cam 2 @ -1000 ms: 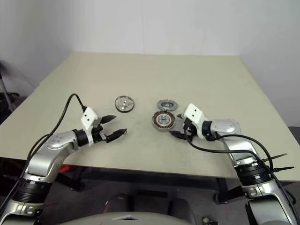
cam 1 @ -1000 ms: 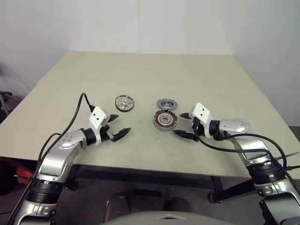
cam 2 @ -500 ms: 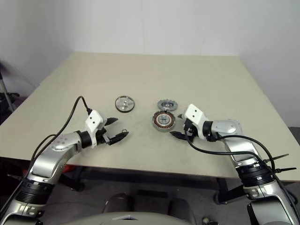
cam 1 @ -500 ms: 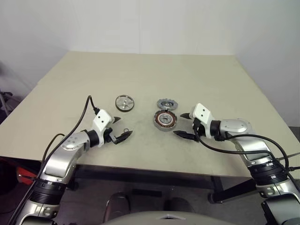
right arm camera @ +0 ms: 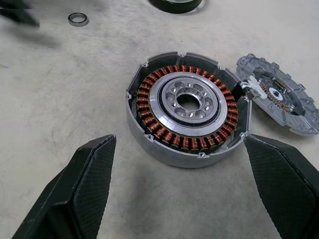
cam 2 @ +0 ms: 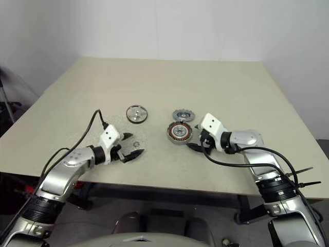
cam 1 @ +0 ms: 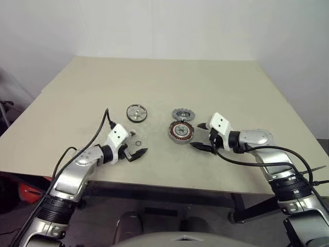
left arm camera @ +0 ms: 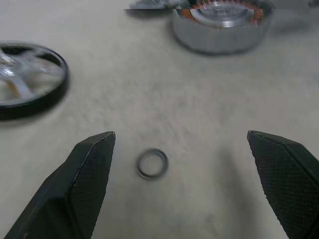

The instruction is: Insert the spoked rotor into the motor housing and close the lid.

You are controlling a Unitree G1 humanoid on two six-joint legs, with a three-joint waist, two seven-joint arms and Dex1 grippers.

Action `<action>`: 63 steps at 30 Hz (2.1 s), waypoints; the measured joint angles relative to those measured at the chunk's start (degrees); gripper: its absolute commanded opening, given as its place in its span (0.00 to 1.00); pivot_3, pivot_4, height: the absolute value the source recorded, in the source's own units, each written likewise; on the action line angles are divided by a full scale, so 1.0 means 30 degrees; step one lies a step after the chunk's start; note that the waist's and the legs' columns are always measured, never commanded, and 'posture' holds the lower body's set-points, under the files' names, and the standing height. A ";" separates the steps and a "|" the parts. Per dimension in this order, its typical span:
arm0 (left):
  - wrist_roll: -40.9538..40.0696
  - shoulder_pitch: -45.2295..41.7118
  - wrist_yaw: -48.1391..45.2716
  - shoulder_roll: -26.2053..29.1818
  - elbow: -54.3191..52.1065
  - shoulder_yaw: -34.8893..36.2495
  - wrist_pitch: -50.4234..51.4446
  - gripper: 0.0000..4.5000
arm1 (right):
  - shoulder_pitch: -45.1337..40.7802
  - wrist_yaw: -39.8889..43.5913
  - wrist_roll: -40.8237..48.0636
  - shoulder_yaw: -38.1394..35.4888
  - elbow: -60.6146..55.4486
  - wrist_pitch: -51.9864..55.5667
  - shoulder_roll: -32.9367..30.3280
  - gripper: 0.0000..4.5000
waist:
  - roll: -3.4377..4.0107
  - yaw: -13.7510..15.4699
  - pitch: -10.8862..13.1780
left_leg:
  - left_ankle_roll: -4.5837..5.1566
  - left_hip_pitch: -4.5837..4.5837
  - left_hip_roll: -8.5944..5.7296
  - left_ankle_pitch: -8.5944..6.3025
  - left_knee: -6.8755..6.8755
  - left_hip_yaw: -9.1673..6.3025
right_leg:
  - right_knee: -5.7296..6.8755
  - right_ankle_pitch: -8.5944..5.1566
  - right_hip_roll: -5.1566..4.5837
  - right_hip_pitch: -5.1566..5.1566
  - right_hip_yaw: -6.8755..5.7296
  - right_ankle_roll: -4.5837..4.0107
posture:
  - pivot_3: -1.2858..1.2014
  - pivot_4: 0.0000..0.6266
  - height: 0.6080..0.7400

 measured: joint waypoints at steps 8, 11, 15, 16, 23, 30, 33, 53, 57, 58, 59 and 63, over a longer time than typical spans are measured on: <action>0.0488 0.0604 0.0480 -0.0516 0.0641 -0.0224 -0.0460 1.00 | 0.0052 -0.0097 0.0005 -0.0003 -0.0017 -0.0001 -0.0017 0.94 | 0.0001 0.0027 -0.0001 | -0.0001 0.0032 -0.0003 0.0000 0.0003 0.0000 | 0.0006 -0.0001 -0.0006 0.0035 0.0000 -0.0001 | 0.52 0.00 1.00; 0.0471 0.0738 0.0573 -0.0643 0.0754 -0.0134 -0.0632 1.00 | 0.0066 -0.0098 0.0007 -0.0004 -0.0048 0.0000 -0.0030 0.94 | 0.0001 0.0051 -0.0001 | -0.0001 0.0107 -0.0001 -0.0001 0.0002 -0.0001 | 0.0004 -0.0003 -0.0005 0.0114 0.0000 -0.0001 | 0.52 0.00 1.00; 0.0339 0.0932 0.0878 -0.1036 0.0809 0.0061 -0.0547 1.00 | 0.0063 -0.0111 0.0005 -0.0004 -0.0047 -0.0001 -0.0040 0.94 | 0.0002 0.0064 0.0000 | -0.0004 0.0138 -0.0002 0.0001 0.0002 -0.0003 | 0.0003 -0.0004 -0.0007 0.0150 0.0000 0.0001 | 0.52 0.00 1.00; 0.0306 0.0927 0.0948 -0.1176 0.0819 0.0108 -0.0436 1.00 | 0.0062 -0.0118 0.0004 -0.0003 -0.0047 -0.0004 -0.0038 0.94 | 0.0002 0.0071 0.0000 | -0.0006 0.0140 -0.0004 0.0002 0.0002 -0.0003 | 0.0003 -0.0004 -0.0010 0.0155 0.0000 0.0002 | 0.52 0.00 1.00; 0.0549 -0.0056 0.1975 -0.1777 0.1570 0.0161 -0.0014 1.00 | -0.0169 -0.0127 -0.0064 0.0004 0.0036 -0.0115 0.0030 0.94 | 0.0002 0.0229 0.0000 | -0.0016 0.0142 -0.0002 0.0009 0.0003 -0.0006 | 0.0004 -0.0003 -0.0010 0.0156 -0.0001 0.0000 | 0.52 0.00 1.00; 0.0694 -0.0170 0.2185 -0.1953 0.1842 0.0165 -0.0208 1.00 | -0.0516 -0.0154 -0.0325 0.0043 0.0351 -0.0292 0.0248 0.94 | 0.0002 0.0281 0.0000 | 0.0009 0.0113 -0.0002 -0.0007 -0.0004 -0.0006 | -0.0025 -0.0003 -0.0009 0.0141 -0.0008 -0.0002 | 0.52 0.00 1.00; 0.0693 -0.0107 0.2089 -0.1864 0.1801 0.0162 -0.0233 0.87 | -0.0515 -0.0180 -0.0385 0.0052 0.0414 -0.0301 0.0312 0.94 | 0.0002 0.0251 0.0000 | 0.0009 0.0120 -0.0001 -0.0007 -0.0004 -0.0006 | -0.0025 -0.0003 -0.0009 0.0144 -0.0007 -0.0002 | 0.52 0.00 1.00; 0.0899 0.0064 0.2153 -0.1623 0.1563 -0.0061 -0.0220 0.40 | -0.1143 -0.1014 -0.1807 0.0186 0.1855 -0.1561 0.0660 0.94 | 0.0006 0.0212 -0.0002 | -0.0022 0.0159 0.0016 0.0011 -0.0006 -0.0004 | -0.0001 -0.0004 0.0001 0.0154 -0.0006 0.0000 | 0.52 0.00 1.00; 0.0934 0.0048 0.2187 -0.1622 0.1578 -0.0081 -0.0233 0.40 | -0.1133 -0.1023 -0.1836 0.0182 0.1854 -0.1597 0.0646 0.94 | 0.0006 0.0216 -0.0003 | -0.0022 0.0159 0.0015 0.0012 -0.0006 -0.0004 | -0.0002 -0.0003 0.0000 0.0155 -0.0006 -0.0001 | 0.52 0.00 1.00; 0.0940 0.0022 0.2187 -0.1622 0.1597 -0.0093 -0.0231 0.40 | -0.1123 -0.1023 -0.1840 0.0178 0.1854 -0.1605 0.0634 0.94 | 0.0006 0.0223 -0.0002 | -0.0022 0.0158 0.0015 0.0012 -0.0006 -0.0005 | -0.0002 -0.0003 0.0000 0.0155 -0.0006 -0.0001 | 0.52 0.00 1.00; 0.0945 -0.0004 0.2188 -0.1622 0.1619 -0.0100 -0.0230 0.40 | -0.1116 -0.1023 -0.1843 0.0176 0.1854 -0.1610 0.0622 0.94 | 0.0006 0.0224 -0.0002 | -0.0023 0.0158 0.0014 0.0012 -0.0006 -0.0004 | -0.0002 -0.0003 0.0000 0.0155 -0.0006 -0.0001 | 0.52 0.00 1.00; 0.0992 -0.0228 0.2188 -0.1622 0.1781 -0.0125 -0.0204 0.40 | -0.1105 -0.1045 -0.1869 0.0171 0.1854 -0.1617 0.0565 0.94 | 0.0006 0.0235 -0.0002 | -0.0026 0.0158 0.0014 0.0014 -0.0007 -0.0005 | -0.0002 -0.0004 0.0000 0.0156 -0.0006 0.0002 | 0.52 0.00 1.00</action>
